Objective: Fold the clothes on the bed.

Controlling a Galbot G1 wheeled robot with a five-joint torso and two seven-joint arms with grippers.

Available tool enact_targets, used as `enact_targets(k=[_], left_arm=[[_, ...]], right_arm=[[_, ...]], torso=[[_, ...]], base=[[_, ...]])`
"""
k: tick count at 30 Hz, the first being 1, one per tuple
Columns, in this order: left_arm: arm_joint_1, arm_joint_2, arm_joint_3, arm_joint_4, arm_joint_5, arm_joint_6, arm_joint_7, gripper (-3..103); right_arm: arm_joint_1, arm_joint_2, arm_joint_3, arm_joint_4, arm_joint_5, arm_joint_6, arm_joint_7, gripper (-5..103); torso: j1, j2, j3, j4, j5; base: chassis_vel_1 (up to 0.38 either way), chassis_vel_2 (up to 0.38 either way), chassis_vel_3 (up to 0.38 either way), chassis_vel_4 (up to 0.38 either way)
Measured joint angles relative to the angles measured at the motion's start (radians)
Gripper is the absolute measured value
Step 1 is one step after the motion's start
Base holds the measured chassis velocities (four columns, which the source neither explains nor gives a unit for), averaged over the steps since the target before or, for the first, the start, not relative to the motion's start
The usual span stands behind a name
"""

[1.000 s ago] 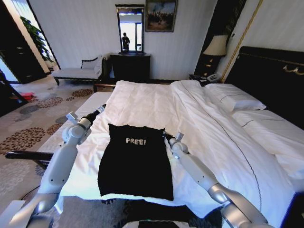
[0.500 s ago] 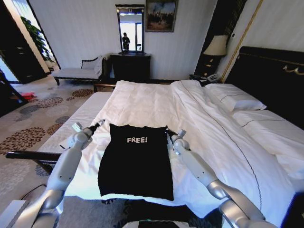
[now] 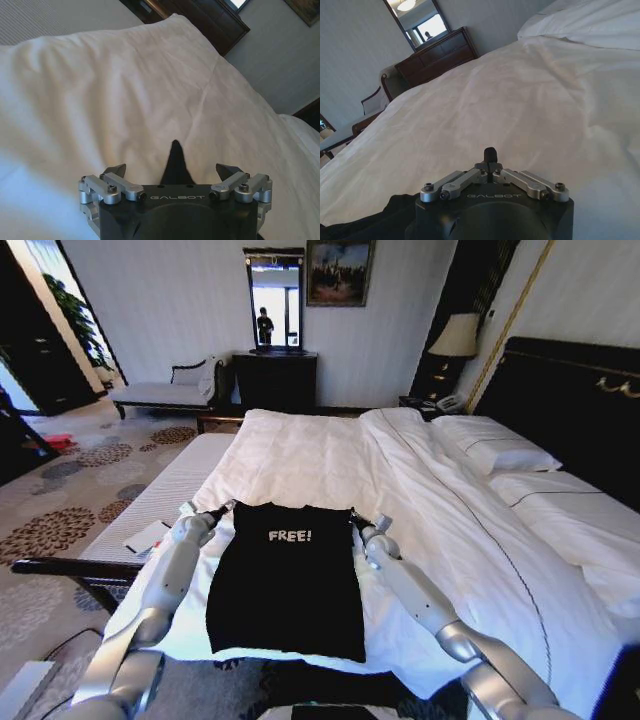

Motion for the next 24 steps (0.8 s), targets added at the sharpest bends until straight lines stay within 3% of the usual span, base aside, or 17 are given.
enact_targets(k=[5,8,11,13,22,24], left_arm=[[-0.041,-0.032,0.001,0.060,0.024,0.000,0.017,103],[-0.048,-0.039,0.004,0.073,0.039,0.002,0.023,94],[-0.050,-0.041,0.006,0.077,0.052,0.002,0.034,78],[-0.050,-0.039,0.008,0.077,0.052,0.002,0.037,78],[-0.041,-0.026,0.013,0.074,0.064,0.003,0.053,34],[-0.040,-0.023,0.014,0.073,0.067,0.002,0.055,34]], right_arm=[[0.000,0.003,0.000,0.000,-0.008,0.001,-0.001,0],[-0.002,0.004,0.000,-0.001,-0.017,0.003,-0.002,0],[-0.002,0.002,0.000,0.000,-0.020,0.003,-0.002,0],[-0.003,0.001,0.000,0.001,-0.021,0.004,-0.002,0],[-0.004,0.001,0.000,0.001,-0.034,0.007,-0.002,0],[-0.004,0.000,0.000,0.001,-0.034,0.007,-0.002,0]], torso=[[0.000,0.000,0.000,-0.0002,0.0000],[0.000,0.000,0.000,-0.0001,0.0000],[0.000,0.000,0.000,0.0000,-0.0001],[0.000,0.000,0.000,0.0001,-0.0001],[0.000,0.000,0.000,0.0000,-0.0001],[0.000,0.000,0.000,0.0000,-0.0001]], base=[[0.000,0.000,0.000,0.000],[0.000,0.000,0.000,0.000],[0.000,0.000,0.000,0.000],[0.000,0.000,0.000,0.000],[0.000,0.000,0.000,0.000],[0.000,0.000,0.000,0.000]])
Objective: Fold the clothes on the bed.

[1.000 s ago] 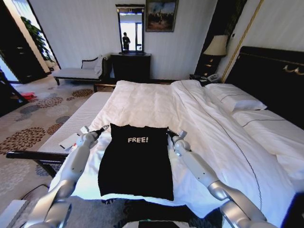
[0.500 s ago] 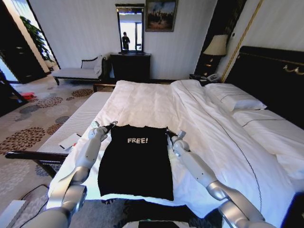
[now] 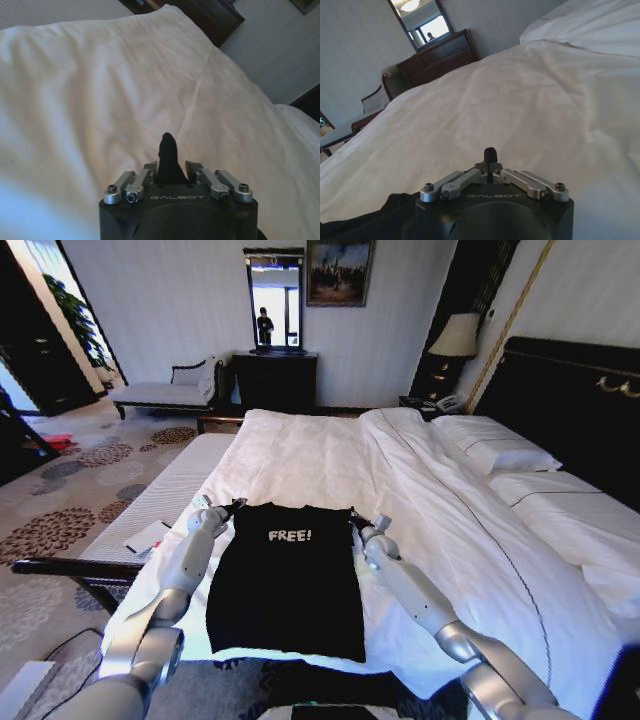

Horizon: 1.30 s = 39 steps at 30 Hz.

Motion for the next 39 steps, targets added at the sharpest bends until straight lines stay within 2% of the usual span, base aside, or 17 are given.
enact_targets(k=[3,6,9,15,19,24,33,39], left_arm=[[0.005,0.010,0.005,-0.004,0.014,-0.004,0.009,19],[0.009,0.018,0.009,-0.010,0.017,-0.008,0.012,14],[0.011,0.035,0.017,-0.025,0.020,-0.028,0.025,2],[-0.001,0.078,0.040,-0.062,0.008,-0.078,0.056,1],[-0.048,0.111,0.057,-0.089,-0.036,-0.116,0.061,1],[-0.112,0.127,0.079,-0.087,-0.074,-0.128,0.041,1],[-0.227,0.139,0.150,-0.022,-0.084,-0.133,0.044,1],[-0.256,0.162,0.186,-0.048,-0.122,-0.135,0.053,1]], right_arm=[[0.000,-0.002,0.002,0.000,0.000,0.005,-0.001,0],[0.000,-0.004,0.003,0.001,0.000,0.011,-0.003,0],[0.002,-0.008,0.005,0.010,0.000,0.022,-0.003,0],[0.023,-0.025,0.010,0.031,0.010,0.065,-0.022,0],[0.076,-0.036,0.007,0.035,0.048,0.085,-0.029,0],[0.152,-0.023,-0.013,0.012,0.081,0.083,-0.017,0],[0.270,0.005,-0.037,-0.036,0.105,0.076,-0.006,0],[0.299,-0.024,-0.033,-0.028,0.130,0.070,0.004,0]], torso=[[0.000,0.000,0.000,0.0000,0.0000],[0.000,0.000,0.000,0.0000,0.0000],[0.000,0.000,0.000,-0.0002,0.0000],[0.000,0.000,0.000,0.0000,-0.0002],[0.000,0.000,0.000,-0.0002,-0.0001],[0.000,0.000,0.000,-0.0003,-0.0001],[0.000,0.000,0.000,0.0001,-0.0002],[0.000,0.000,0.000,-0.0002,0.0001]], base=[[0.000,0.000,0.000,0.000],[0.000,0.000,0.000,0.000],[0.000,0.000,0.000,0.000],[0.000,0.000,0.000,0.000],[0.000,0.000,0.000,0.000],[0.000,0.000,0.000,0.000],[0.000,0.000,0.000,0.000],[0.000,0.000,0.000,0.000]])
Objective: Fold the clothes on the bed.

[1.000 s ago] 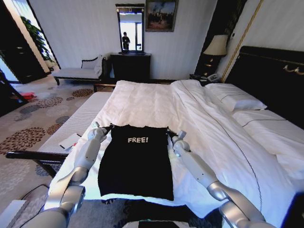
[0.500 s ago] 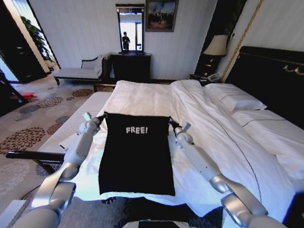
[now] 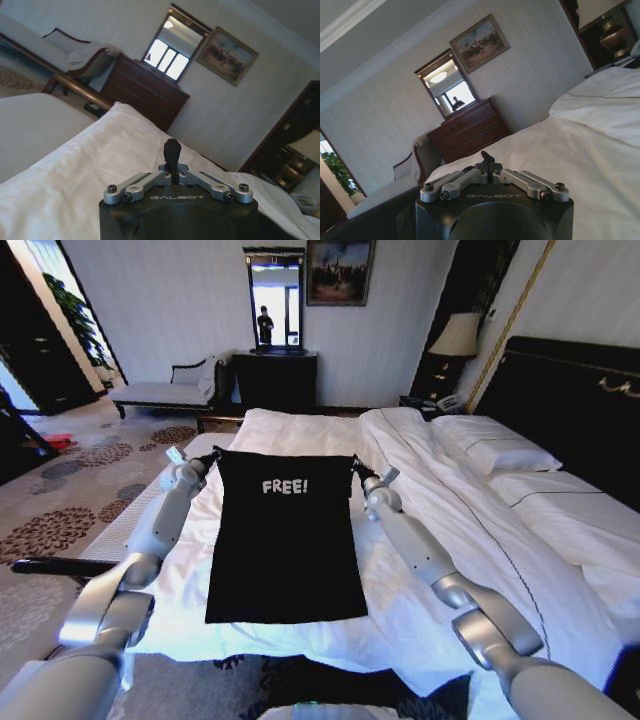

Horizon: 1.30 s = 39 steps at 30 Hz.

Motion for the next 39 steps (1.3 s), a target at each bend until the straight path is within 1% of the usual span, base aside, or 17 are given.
enact_targets(k=[2,3,5,6,8,10,11,13,16,17,20,21,26,27,31,32,39], left_arm=[[0.015,0.016,0.008,-0.033,-0.014,0.000,0.000,1],[0.044,0.036,0.011,-0.082,-0.034,0.000,-0.002,1],[0.124,0.081,0.003,-0.189,-0.075,0.003,-0.016,1],[0.124,0.081,0.003,-0.189,-0.075,0.003,-0.016,1],[0.239,0.137,-0.036,-0.333,-0.109,0.010,-0.031,1],[0.369,0.195,-0.085,-0.471,-0.126,0.016,-0.040,1],[0.369,0.195,-0.085,-0.471,-0.126,0.016,-0.040,1],[0.473,0.238,-0.130,-0.568,-0.132,0.017,-0.044,1],[0.645,0.281,-0.210,-0.673,-0.129,0.020,-0.052,1],[0.645,0.281,-0.210,-0.673,-0.129,0.020,-0.052,1],[0.827,0.292,-0.283,-0.756,-0.094,0.021,-0.053,1],[0.827,0.292,-0.283,-0.756,-0.094,0.021,-0.053,1],[1.052,0.291,-0.390,-0.873,-0.026,0.011,-0.038,1],[1.052,0.291,-0.390,-0.873,-0.026,0.011,-0.038,1],[1.167,0.285,-0.449,-0.940,0.000,0.002,-0.033,1],[1.167,0.285,-0.449,-0.940,0.000,0.002,-0.033,1],[1.315,0.289,-0.531,-1.018,0.020,-0.004,-0.032,1]], right_arm=[[-0.013,-0.021,0.001,0.020,0.005,-0.004,0.003,0],[-0.035,-0.048,0.001,0.045,0.013,-0.011,0.009,0],[-0.102,-0.114,-0.001,0.114,0.031,-0.029,0.019,0],[-0.102,-0.114,-0.001,0.114,0.031,-0.029,0.019,0],[-0.181,-0.177,-0.005,0.201,0.042,-0.045,0.028,0],[-0.248,-0.220,-0.004,0.278,0.053,-0.056,0.040,0],[-0.248,-0.220,-0.004,0.278,0.053,-0.056,0.040,0],[-0.299,-0.246,0.004,0.333,0.057,-0.062,0.050,0],[-0.371,-0.270,0.016,0.404,0.058,-0.068,0.079,0],[-0.371,-0.270,0.016,0.404,0.058,-0.068,0.079,0],[-0.420,-0.274,0.030,0.463,0.070,-0.078,0.126,0],[-0.420,-0.274,0.030,0.463,0.070,-0.078,0.126,0],[-0.543,-0.309,0.050,0.569,0.067,-0.102,0.177,0],[-0.543,-0.309,0.050,0.569,0.067,-0.102,0.177,0],[-0.650,-0.314,0.079,0.646,0.051,-0.102,0.208,0],[-0.650,-0.314,0.079,0.646,0.051,-0.102,0.208,0],[-0.754,-0.309,0.104,0.737,0.032,-0.102,0.255,0]], torso=[[0.000,0.000,0.000,-0.0001,0.0000],[0.000,0.000,0.000,0.0002,0.0000],[0.000,0.000,0.000,-0.0005,0.0000],[0.000,0.000,0.000,-0.0005,0.0000],[0.000,0.000,0.000,-0.0011,0.0003],[0.000,0.000,0.000,0.0000,-0.0001],[0.000,0.000,0.000,0.0000,-0.0001],[-0.001,0.000,0.000,0.0009,0.0000],[-0.001,0.000,-0.001,0.0002,0.0000],[-0.001,0.000,-0.001,0.0002,0.0000],[0.000,0.000,0.000,0.0005,0.0000],[0.000,0.000,0.000,0.0005,0.0000],[0.000,0.000,0.000,0.0000,-0.0001],[0.000,0.000,0.000,0.0000,-0.0001],[0.000,0.000,0.000,-0.0002,0.0001],[0.000,0.000,0.000,-0.0002,0.0001],[0.000,0.000,0.000,0.0004,-0.0001]], base=[[0.000,0.000,0.000,0.000],[0.000,0.000,0.000,0.000],[0.000,0.000,0.000,0.000],[0.000,0.000,0.000,0.000],[0.000,0.000,0.000,0.000],[0.000,0.000,0.000,0.000],[0.000,0.000,0.000,0.000],[0.000,0.000,0.000,0.000],[0.000,0.000,0.000,0.000],[0.000,0.000,0.000,0.000],[0.000,0.000,0.000,0.000],[0.000,0.000,0.000,0.000],[0.000,0.000,0.000,0.000],[0.000,0.000,0.000,0.000],[0.000,0.000,0.000,0.000],[0.000,0.000,0.000,0.000],[0.000,0.000,0.000,0.000]])
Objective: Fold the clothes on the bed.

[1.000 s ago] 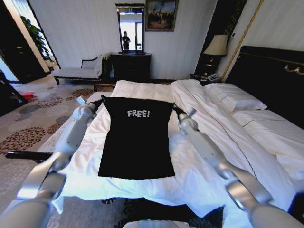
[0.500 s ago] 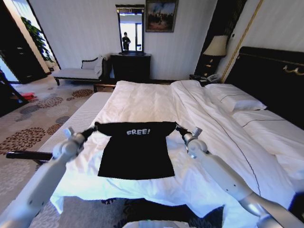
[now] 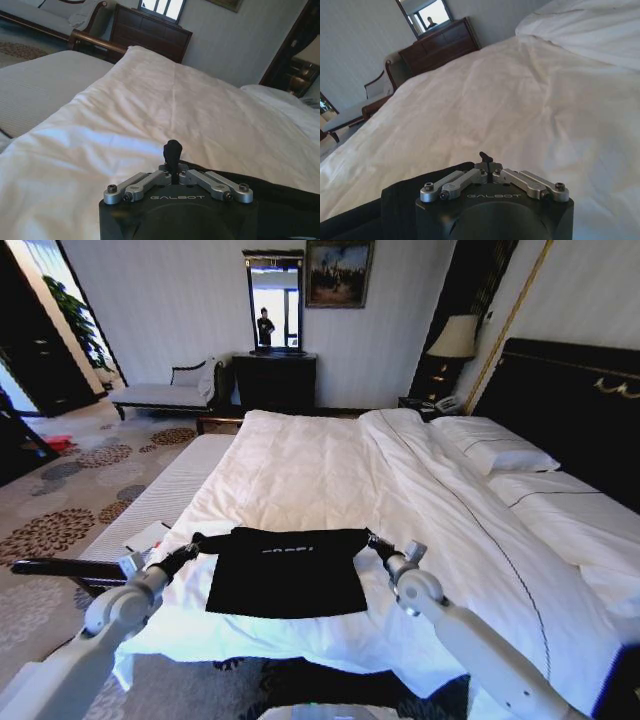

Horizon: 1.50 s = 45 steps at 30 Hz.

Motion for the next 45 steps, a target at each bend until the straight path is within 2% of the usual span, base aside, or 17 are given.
enact_targets(k=[4,12,22,28,34,45], left_arm=[[0.071,0.002,-0.027,-0.033,0.026,-0.004,0.007,1],[0.124,-0.002,-0.038,-0.049,0.092,0.004,0.017,1],[0.187,-0.009,-0.060,-0.061,0.169,0.039,0.088,1],[0.179,-0.031,-0.030,-0.011,0.233,0.036,0.102,1],[0.146,-0.063,-0.019,0.020,0.240,0.029,0.102,1],[0.139,-0.064,-0.019,0.035,0.253,0.017,0.103,1]], right_arm=[[-0.070,-0.001,0.018,0.039,-0.020,0.001,0.013,0],[-0.170,0.004,0.042,0.084,-0.047,0.003,0.037,0],[-0.267,0.021,0.053,0.093,-0.085,0.005,0.059,0],[-0.282,0.040,0.039,0.089,-0.100,-0.001,0.071,0],[-0.299,0.048,0.033,0.086,-0.112,-0.002,0.078,0],[-0.343,0.053,0.031,0.129,-0.125,-0.004,0.098,0]], torso=[[0.000,0.000,0.000,-0.0002,0.0000],[0.000,0.000,0.000,-0.0004,-0.0001],[0.000,0.000,0.000,-0.0003,0.0000],[0.000,0.000,0.000,-0.0002,-0.0002],[0.000,0.000,0.000,-0.0003,-0.0001],[0.000,0.000,0.000,-0.0003,0.0000]], base=[[0.000,0.000,0.000,0.000],[0.000,0.000,0.000,0.000],[0.000,0.000,0.000,0.000],[0.000,0.000,0.000,0.000],[0.000,0.000,0.000,0.000],[0.000,0.000,0.000,0.000]])
